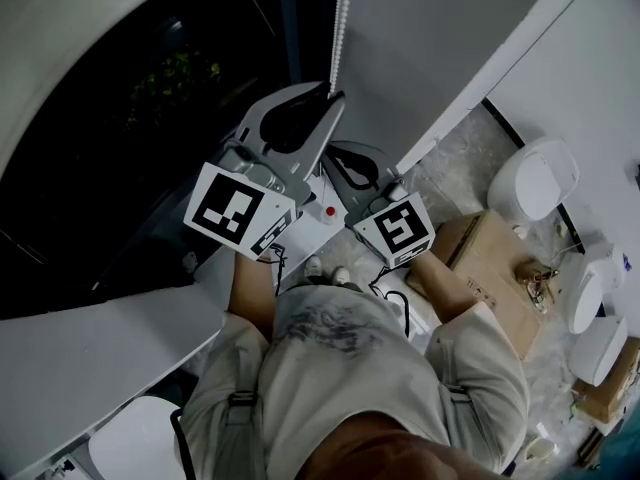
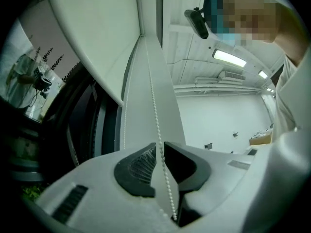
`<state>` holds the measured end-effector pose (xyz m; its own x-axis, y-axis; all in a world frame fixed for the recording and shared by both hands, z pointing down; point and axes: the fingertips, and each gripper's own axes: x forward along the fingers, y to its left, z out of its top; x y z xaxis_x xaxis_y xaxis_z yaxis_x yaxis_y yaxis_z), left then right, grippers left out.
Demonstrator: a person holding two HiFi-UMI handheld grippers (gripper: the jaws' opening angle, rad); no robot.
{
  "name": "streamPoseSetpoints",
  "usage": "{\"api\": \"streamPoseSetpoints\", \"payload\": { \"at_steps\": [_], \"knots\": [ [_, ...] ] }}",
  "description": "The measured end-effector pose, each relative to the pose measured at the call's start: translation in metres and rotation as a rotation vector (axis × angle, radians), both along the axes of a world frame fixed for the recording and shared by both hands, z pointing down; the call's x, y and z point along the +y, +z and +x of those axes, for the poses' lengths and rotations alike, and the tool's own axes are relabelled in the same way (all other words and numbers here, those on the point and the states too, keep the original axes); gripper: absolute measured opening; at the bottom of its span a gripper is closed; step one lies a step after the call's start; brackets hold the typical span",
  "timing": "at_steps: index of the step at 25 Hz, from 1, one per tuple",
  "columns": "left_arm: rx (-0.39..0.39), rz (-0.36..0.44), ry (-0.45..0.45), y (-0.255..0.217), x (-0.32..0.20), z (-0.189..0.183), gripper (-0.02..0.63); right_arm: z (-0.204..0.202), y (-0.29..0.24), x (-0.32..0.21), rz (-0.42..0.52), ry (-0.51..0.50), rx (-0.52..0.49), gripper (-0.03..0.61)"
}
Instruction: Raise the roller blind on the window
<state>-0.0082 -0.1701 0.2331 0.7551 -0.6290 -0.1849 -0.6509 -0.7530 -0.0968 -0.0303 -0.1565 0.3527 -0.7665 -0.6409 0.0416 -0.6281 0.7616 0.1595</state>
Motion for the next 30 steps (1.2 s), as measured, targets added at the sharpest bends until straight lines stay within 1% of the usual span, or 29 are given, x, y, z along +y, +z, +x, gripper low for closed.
{"api": "streamPoseSetpoints", "payload": {
  "at_steps": [4, 6, 9, 12, 15, 30],
  "knots": [
    [-0.007, -0.007, 0.003, 0.003, -0.001, 0.004, 0.025, -0.002, -0.001, 0.001, 0.024, -0.012, 0.007, 0.014],
    [-0.021, -0.009, 0.005, 0.003, 0.0, 0.005, 0.018, -0.001, -0.001, 0.001, 0.012, -0.009, 0.001, 0.014],
    [-0.038, -0.018, 0.004, 0.005, 0.001, 0.006, 0.015, 0.0, 0.001, 0.002, -0.001, -0.002, -0.005, 0.014],
    [-0.036, -0.023, 0.001, 0.006, 0.003, 0.004, 0.014, 0.0, 0.001, 0.002, 0.014, -0.007, -0.001, 0.014],
    [-0.037, -0.031, -0.002, 0.01, 0.003, 0.003, 0.014, -0.001, 0.005, 0.003, 0.004, -0.009, 0.006, 0.014],
    [-0.052, -0.141, -0.016, 0.058, 0.004, -0.003, 0.012, -0.006, 0.052, 0.01, -0.089, -0.014, 0.041, 0.014]
  ]
}}
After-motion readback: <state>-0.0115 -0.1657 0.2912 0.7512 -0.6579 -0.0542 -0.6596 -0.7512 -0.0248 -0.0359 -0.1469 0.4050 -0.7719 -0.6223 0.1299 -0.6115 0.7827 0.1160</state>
